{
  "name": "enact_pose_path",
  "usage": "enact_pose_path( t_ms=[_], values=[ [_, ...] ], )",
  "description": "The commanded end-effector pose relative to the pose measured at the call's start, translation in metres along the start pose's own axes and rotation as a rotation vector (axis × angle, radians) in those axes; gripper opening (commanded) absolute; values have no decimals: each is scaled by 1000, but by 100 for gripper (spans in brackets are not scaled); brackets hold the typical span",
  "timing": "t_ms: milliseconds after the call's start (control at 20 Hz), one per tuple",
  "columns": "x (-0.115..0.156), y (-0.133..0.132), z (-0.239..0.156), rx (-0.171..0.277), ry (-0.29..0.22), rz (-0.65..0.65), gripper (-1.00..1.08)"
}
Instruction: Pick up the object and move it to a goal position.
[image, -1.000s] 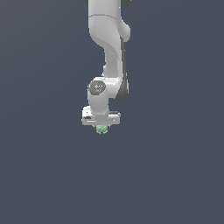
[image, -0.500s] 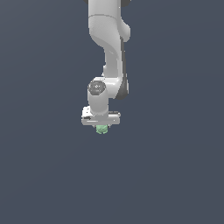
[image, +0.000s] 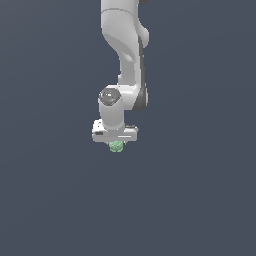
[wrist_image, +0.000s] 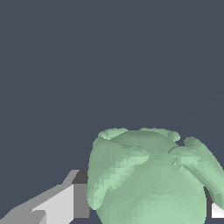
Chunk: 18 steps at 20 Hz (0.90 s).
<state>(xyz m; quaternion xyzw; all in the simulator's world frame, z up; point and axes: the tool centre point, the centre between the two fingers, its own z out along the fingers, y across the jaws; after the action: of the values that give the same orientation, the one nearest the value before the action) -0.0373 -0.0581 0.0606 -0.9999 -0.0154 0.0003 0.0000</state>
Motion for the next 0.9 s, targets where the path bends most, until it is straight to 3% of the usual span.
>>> enact_pose_path(
  t_ms=[0, 850],
  values=[
    [4, 0, -13, 0, 1, 0, -100],
    [57, -4, -167, 0, 1, 0, -100]
  ],
)
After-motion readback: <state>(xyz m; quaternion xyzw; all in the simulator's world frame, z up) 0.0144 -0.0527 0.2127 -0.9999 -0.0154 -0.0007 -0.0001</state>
